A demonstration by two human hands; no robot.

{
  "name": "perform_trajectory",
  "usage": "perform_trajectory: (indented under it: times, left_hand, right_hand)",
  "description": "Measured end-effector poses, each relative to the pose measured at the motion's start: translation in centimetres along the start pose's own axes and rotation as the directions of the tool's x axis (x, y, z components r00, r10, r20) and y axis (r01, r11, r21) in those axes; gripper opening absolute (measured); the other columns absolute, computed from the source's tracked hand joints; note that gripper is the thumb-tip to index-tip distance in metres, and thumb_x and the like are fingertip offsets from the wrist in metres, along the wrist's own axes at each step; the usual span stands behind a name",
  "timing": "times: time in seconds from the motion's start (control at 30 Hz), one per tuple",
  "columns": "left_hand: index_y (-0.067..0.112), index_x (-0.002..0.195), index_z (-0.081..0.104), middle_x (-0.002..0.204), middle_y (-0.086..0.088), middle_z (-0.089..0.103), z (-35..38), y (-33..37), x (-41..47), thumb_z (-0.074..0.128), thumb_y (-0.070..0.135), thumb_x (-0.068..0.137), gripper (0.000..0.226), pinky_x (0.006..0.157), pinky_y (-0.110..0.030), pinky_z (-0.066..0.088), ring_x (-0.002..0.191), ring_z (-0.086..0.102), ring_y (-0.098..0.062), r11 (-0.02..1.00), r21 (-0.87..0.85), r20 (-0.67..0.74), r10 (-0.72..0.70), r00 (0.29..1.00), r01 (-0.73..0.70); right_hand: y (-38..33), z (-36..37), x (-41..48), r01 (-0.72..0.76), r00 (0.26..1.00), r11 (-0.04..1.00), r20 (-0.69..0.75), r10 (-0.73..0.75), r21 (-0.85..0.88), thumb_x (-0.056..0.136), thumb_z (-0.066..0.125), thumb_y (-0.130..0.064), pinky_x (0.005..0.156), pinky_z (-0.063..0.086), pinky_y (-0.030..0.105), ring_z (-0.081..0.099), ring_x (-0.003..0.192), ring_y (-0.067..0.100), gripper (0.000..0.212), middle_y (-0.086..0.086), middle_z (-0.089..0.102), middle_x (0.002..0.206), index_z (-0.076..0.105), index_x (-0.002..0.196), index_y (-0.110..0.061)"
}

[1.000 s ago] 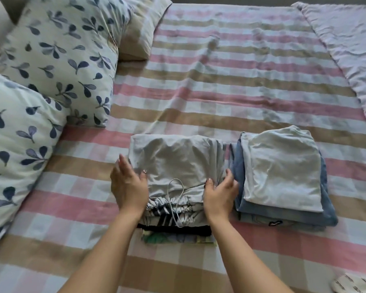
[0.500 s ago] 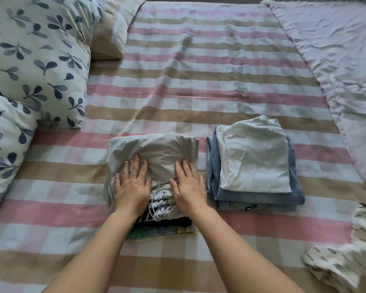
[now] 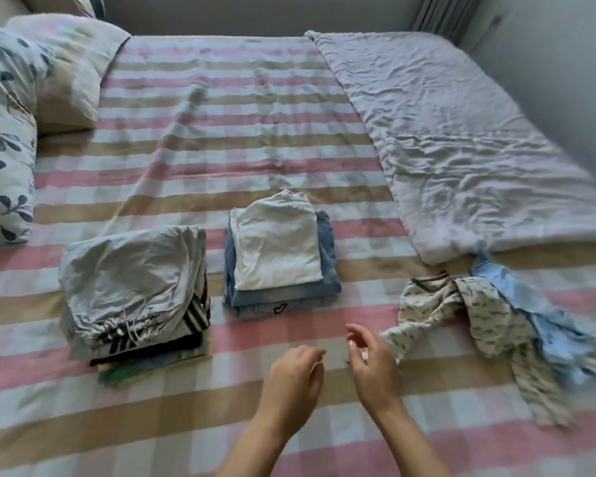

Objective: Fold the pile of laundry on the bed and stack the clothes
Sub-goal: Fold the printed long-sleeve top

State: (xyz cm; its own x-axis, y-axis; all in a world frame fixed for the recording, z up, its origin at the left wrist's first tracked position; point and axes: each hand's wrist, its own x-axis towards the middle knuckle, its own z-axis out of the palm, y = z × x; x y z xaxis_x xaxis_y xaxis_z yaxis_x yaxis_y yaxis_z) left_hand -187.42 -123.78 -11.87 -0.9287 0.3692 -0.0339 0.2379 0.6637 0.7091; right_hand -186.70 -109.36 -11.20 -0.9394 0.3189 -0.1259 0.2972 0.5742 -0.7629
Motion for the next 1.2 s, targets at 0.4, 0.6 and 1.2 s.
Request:
perform_trajectory:
  times: [0.4,0.6,1.2]
  left_hand:
    - [0.014,0.104,0.067,0.097,0.006,0.068,18.9,16.3,6.5,0.057,0.012,0.090,0.018,0.080,-0.013,0.045,0.090,0.061,-0.005,0.920,-0.282,0.049,-0.268,0.962,0.271]
    - [0.009,0.106,0.065,0.105,-0.002,0.063,23.6,16.9,9.5,0.056,0.002,0.087,0.022,0.088,-0.021,0.043,0.096,0.057,-0.012,0.887,-0.265,-0.058,-0.407,0.911,0.379]
    - [0.002,0.084,0.063,0.085,-0.008,0.055,24.1,10.8,9.6,0.059,0.004,0.083,0.004,0.072,-0.036,0.035,0.079,0.053,-0.029,0.900,-0.087,-0.501,-0.410,0.762,0.427]
  right_hand:
    - [20.1,-19.1,5.1,-0.102,0.989,0.986,0.094,0.114,-0.130,0.086,0.057,-0.006,0.091,0.046,0.032,0.056,0.102,0.017,0.024,0.000,0.062,0.103,0.064,0.108,-0.014]
    - [25.9,-20.7,9.8,0.059,0.982,0.925,0.187,0.013,-0.375,0.084,0.063,-0.026,0.098,0.035,0.025,0.040,0.117,0.016,0.042,-0.002,0.048,0.124,0.051,0.125,-0.022]
    - [24.7,-20.3,10.7,0.092,0.987,0.988,-0.140,-0.074,0.126,0.090,0.058,-0.010,0.066,0.039,0.019,0.059,0.076,0.014,0.008,0.010,0.067,0.085,0.064,0.093,-0.005]
